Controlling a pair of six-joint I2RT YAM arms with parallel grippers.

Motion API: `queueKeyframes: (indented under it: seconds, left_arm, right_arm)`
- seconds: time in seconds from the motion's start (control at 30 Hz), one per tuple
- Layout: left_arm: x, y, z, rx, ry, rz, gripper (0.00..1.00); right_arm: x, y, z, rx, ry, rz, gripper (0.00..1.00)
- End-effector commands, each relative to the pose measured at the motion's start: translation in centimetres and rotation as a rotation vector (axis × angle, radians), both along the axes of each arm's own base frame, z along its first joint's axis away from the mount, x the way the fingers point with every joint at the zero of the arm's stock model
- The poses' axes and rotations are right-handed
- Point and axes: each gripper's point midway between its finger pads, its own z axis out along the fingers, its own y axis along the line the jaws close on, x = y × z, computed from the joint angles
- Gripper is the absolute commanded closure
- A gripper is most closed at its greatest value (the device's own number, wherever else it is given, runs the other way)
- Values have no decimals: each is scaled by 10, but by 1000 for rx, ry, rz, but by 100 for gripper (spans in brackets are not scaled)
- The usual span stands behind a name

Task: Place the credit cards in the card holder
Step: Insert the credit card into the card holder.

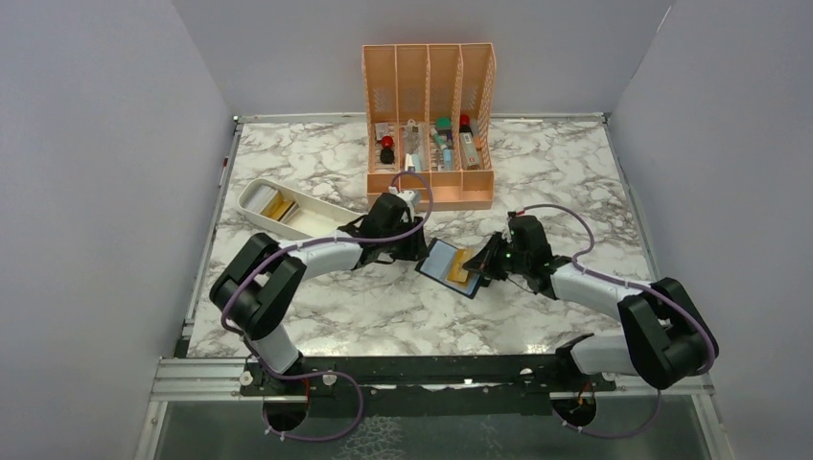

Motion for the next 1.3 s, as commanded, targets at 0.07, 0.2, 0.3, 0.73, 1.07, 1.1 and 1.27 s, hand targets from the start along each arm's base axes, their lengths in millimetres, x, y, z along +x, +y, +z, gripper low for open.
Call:
queueKeyframes:
  seconds: [0.07, 0.2, 0.3, 0.73, 1.07, 1.1, 1.27]
  left_arm:
    - [11, -6, -17, 69, -12, -15, 57]
    - [0, -11, -29, 83, 16, -47, 60]
    - [-12, -12, -37, 92, 44, -52, 63]
    - [-50, -14, -45, 102, 96, -48, 67]
    - [-53, -6, -42, 108, 84, -7, 69]
    - [-52, -6, -40, 106, 76, -6, 69]
    - [-49, -11, -32, 87, 67, -5, 69]
  right_arm:
    - [-7, 3, -6, 108, 53, 26, 99]
    - [-8, 5, -8, 141, 69, 40, 99]
    - [-9, 6, -9, 156, 73, 48, 99]
    - [-16, -6, -22, 98, 85, 57, 99]
    - [-6, -28, -2, -30, -27, 16, 99]
    - [-6, -28, 0, -30, -33, 20, 99]
    - [-3, -22, 0, -8, -35, 40, 99]
